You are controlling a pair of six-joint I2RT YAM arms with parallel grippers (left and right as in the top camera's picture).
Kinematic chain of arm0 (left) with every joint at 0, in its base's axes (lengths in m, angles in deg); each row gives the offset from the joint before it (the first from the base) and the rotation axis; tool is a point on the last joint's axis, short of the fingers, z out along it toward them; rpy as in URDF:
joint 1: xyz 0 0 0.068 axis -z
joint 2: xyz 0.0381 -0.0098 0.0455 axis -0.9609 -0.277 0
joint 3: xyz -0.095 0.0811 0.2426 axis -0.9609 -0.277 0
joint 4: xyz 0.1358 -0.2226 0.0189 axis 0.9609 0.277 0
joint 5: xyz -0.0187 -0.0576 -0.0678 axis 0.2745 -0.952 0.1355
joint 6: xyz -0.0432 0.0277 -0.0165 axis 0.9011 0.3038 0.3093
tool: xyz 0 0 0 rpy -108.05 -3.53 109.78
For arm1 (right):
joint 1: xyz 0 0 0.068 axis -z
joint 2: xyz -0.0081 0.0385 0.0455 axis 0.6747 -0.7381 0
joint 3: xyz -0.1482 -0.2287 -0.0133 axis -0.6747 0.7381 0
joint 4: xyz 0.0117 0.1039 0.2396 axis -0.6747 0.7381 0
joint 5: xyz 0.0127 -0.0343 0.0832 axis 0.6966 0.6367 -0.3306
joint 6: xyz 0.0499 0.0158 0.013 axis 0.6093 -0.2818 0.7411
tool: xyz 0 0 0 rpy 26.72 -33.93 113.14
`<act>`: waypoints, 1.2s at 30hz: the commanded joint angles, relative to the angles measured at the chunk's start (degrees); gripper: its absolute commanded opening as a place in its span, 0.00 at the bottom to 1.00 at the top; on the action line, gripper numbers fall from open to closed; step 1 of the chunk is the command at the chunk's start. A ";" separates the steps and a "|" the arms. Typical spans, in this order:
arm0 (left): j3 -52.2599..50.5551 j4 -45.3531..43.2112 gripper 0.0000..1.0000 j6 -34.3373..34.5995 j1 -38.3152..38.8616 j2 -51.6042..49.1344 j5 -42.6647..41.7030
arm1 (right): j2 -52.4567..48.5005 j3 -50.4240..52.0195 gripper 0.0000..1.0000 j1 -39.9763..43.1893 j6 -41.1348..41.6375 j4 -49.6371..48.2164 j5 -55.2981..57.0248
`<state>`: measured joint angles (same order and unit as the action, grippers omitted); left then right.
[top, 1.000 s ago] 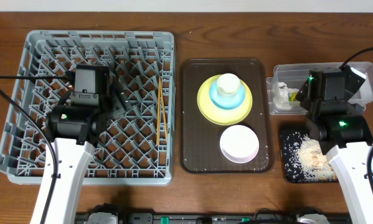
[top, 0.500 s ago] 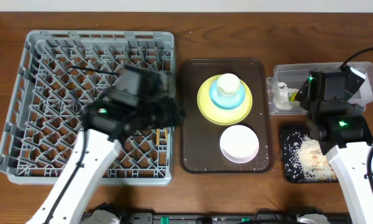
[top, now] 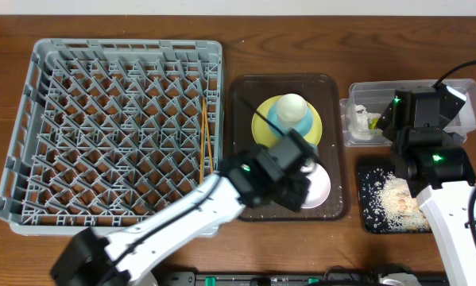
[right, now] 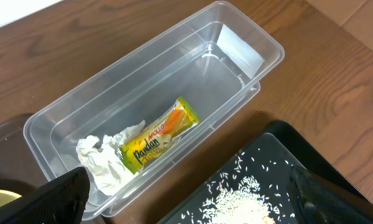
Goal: Sort waste into correct bins and load items into the dishwasher rack
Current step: 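Reach the left gripper to the pink bowl on the brown tray and grasp it, then lift the pink bowl off the brown tray with the left gripper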
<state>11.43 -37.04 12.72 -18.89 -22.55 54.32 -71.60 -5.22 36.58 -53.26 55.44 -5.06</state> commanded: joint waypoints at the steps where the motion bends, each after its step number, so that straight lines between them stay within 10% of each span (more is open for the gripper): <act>1: -0.24 -2.62 0.32 -0.37 3.61 -3.58 4.33 | 0.44 -0.59 0.99 0.20 0.90 0.13 0.81; 36: -0.24 -15.06 0.26 -1.90 8.72 -14.45 9.64 | 0.44 -0.59 0.99 0.20 0.90 0.13 0.79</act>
<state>11.43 -51.92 11.82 -10.30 -36.43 63.21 -71.60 -5.22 36.58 -53.26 55.44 -5.08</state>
